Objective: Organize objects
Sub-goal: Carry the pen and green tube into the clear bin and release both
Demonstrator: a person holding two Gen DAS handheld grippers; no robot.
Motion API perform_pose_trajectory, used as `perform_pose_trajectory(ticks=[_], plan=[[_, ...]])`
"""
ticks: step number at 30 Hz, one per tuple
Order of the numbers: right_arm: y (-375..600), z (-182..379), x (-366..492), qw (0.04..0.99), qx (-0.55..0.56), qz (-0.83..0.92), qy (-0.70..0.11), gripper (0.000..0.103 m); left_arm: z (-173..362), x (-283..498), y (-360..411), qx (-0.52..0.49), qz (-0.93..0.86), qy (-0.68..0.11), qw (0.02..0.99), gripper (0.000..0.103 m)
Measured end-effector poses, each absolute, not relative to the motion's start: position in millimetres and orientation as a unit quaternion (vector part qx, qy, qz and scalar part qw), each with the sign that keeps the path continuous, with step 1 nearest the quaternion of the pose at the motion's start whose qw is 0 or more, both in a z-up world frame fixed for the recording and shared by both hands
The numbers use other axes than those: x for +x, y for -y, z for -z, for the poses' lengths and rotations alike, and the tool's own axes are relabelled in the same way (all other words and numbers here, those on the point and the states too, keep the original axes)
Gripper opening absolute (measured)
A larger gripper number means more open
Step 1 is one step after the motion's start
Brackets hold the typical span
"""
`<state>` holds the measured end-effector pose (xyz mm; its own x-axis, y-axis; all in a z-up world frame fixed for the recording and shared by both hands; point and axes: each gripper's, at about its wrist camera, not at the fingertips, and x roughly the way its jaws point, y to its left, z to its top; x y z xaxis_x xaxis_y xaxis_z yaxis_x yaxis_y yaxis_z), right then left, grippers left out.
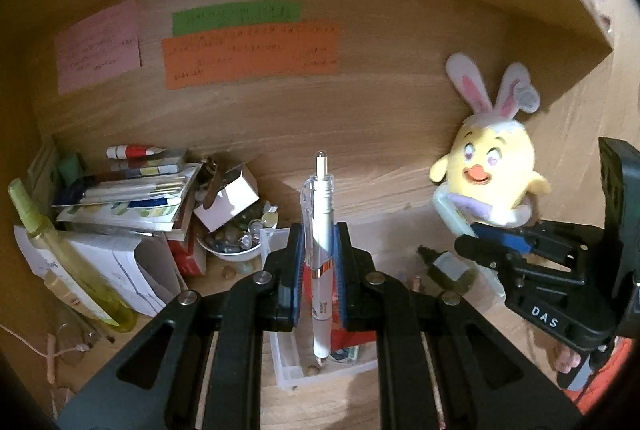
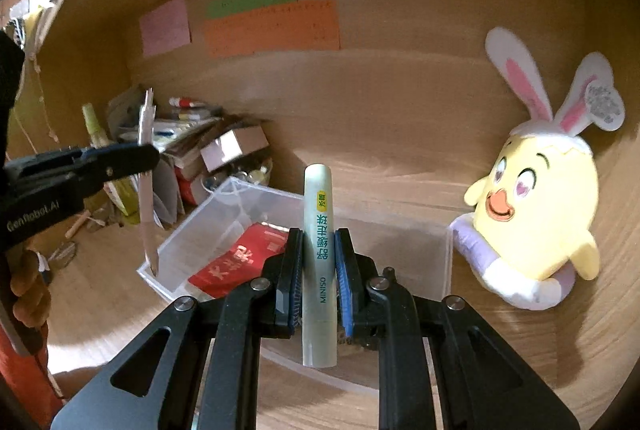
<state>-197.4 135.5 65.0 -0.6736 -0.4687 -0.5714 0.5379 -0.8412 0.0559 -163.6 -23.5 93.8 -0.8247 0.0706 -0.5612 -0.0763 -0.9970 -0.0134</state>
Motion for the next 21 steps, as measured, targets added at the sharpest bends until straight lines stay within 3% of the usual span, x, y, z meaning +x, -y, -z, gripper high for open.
perform_pose_trajectory(ticks=[21], plan=[[-109.4,-1.8,-234.0,0.258,0.371,0.886,-0.100,0.014,-22.0,-210.3,26.5,-0.395,-0.916,0.014,0.065,0.013]])
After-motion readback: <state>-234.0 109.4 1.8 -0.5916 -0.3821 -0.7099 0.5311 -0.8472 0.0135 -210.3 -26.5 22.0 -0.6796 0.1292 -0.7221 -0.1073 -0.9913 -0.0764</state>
